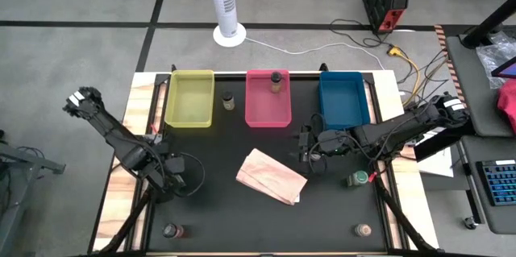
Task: Sort spices by type
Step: Put the left green seasoning bottle into the yellow bin
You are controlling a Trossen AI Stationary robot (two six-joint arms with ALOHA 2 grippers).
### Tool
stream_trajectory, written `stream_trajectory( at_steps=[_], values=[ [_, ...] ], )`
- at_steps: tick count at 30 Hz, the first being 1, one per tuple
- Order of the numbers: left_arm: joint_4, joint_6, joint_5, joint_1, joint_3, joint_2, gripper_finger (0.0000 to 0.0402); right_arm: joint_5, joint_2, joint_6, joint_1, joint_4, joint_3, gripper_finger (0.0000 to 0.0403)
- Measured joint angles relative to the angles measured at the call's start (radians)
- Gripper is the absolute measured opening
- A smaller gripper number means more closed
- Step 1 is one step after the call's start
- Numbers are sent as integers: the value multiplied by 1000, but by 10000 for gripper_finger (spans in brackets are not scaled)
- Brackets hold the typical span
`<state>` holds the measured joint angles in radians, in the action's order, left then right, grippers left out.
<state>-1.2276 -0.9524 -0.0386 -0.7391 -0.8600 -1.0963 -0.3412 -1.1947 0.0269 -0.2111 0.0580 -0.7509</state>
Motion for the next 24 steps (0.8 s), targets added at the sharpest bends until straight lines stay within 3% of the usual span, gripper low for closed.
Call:
stream_trajectory(
  at_steps=[13,17,21,24],
  values=[
    [112,-20,-2,0,109,29,290,0,0,0,0,1,3,216],
    [120,-26,-2,0,109,26,256,0,0,0,0,1,3,215],
    [120,-26,-11,0,107,26,194,0,0,0,0,1,3,216],
    [120,-26,-10,0,106,26,185,0,0,0,0,1,3,215]
  ],
)
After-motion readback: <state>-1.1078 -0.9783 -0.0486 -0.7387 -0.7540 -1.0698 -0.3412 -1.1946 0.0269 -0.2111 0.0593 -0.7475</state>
